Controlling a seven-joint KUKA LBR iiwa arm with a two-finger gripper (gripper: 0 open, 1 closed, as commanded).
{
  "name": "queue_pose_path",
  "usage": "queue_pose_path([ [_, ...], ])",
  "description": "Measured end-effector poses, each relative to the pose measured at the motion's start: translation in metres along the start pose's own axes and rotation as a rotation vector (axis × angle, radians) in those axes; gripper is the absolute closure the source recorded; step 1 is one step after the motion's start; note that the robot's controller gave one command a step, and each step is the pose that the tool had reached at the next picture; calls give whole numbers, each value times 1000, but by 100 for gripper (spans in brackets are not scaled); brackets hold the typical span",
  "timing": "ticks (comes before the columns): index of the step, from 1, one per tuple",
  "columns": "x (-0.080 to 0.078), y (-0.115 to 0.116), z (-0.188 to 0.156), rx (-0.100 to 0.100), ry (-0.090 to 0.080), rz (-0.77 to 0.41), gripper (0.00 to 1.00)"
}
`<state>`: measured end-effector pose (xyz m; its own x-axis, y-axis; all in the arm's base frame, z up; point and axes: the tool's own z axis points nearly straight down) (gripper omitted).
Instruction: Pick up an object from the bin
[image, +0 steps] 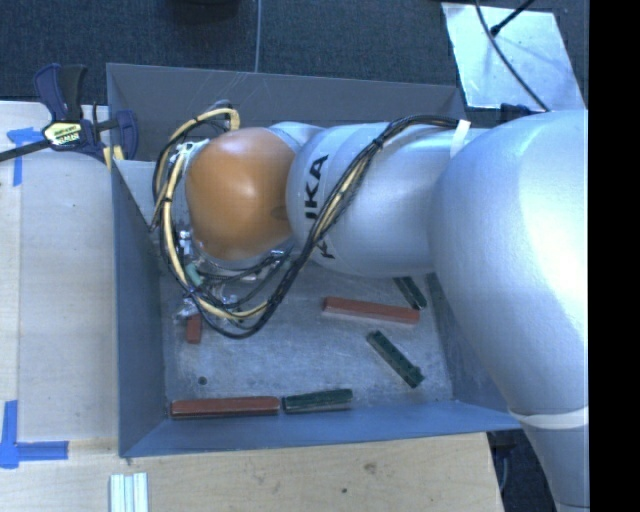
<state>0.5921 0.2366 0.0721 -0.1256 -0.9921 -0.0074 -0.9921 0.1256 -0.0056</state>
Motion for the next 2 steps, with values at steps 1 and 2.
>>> queue_pose_path([
  [1, -1, -2, -18, 2, 0, 4, 100],
  [2, -2, -4, -76, 3, 1, 9, 100],
])
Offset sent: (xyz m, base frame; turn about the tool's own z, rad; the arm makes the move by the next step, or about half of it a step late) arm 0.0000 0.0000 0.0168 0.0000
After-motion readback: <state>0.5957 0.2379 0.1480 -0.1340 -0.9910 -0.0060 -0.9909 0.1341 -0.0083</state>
